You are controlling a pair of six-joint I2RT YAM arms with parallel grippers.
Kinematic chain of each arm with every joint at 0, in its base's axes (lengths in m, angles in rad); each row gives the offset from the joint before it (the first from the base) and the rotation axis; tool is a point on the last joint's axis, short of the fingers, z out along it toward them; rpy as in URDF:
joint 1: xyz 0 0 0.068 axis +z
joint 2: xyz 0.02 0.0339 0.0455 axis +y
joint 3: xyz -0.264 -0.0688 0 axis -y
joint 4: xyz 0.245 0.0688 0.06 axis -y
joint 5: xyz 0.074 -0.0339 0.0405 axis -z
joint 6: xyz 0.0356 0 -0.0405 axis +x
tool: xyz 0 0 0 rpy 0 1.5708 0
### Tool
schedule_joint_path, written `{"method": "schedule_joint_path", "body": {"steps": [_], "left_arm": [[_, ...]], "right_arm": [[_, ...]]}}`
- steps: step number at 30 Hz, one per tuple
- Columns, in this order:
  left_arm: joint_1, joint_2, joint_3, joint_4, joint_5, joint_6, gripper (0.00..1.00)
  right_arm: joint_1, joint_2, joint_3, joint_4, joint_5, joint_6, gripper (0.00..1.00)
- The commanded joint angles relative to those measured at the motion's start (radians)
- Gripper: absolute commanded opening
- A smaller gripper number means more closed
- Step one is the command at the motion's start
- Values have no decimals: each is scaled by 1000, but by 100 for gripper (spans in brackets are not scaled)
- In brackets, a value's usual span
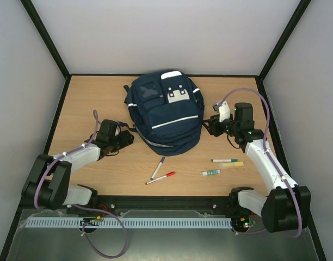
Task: Pack the student bag
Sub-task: Adjust the student bag at the center of the board.
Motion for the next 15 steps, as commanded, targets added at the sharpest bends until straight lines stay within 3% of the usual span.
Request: {"method": "schedule_joint_path", "body": {"steps": [1, 15], "left_arm": [[-4, 59, 2, 130, 72, -22, 67], [-127, 287, 154, 237, 122, 35, 43]], "right_arm": [[0, 18, -5, -42, -31, -16, 53], [-1, 20, -7, -49, -21, -30, 53]]}}
